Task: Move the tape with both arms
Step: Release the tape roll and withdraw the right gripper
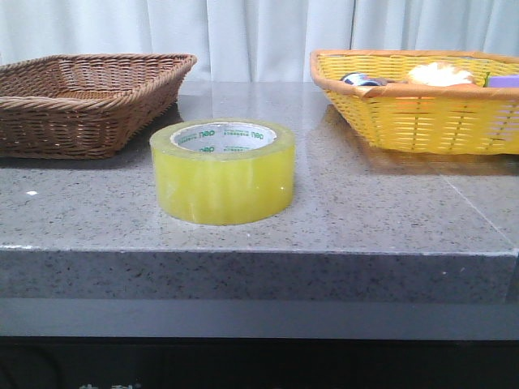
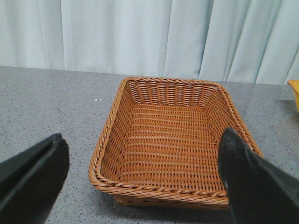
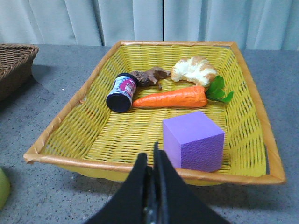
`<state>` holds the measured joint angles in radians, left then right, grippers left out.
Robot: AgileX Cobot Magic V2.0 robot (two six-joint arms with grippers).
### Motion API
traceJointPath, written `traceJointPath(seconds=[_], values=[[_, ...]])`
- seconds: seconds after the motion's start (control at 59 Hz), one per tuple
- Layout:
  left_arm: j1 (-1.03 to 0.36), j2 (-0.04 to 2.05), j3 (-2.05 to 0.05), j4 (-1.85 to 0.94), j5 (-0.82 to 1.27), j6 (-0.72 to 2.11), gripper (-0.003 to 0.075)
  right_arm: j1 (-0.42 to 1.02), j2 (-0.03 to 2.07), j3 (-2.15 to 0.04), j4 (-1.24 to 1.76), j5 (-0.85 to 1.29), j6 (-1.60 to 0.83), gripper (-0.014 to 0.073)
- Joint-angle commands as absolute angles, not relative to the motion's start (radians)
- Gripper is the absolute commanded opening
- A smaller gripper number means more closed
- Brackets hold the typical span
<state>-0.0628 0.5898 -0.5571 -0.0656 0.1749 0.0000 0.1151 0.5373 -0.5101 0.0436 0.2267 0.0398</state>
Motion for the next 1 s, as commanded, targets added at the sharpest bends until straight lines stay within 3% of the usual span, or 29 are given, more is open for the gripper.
traceJointPath(seconds=[0.0,0.39,0.729,0.984], values=[[-0.062,0.595,-0.595,-0.072,0.102,0.000,0.0638,0.107,0.478,-0.495,0.044,0.118,0.034,-0.0070],[-0.062,0.597,-0.603,-0.096,0.119,0.000,0.0638,0.107,0.416,-0.473,0.044,0.110,0.034,-0.0070],[-0.224,0.834,-0.889,-0.096,0.602,0.000,0.0638,0.107,0.416,-0.473,0.044,0.098,0.034,-0.0070],[-0.425,1.089,-1.067,-0.112,0.783,-0.030,0.0638,0.107,0.416,-0.473,0.044,0.098,0.034,-0.0070]])
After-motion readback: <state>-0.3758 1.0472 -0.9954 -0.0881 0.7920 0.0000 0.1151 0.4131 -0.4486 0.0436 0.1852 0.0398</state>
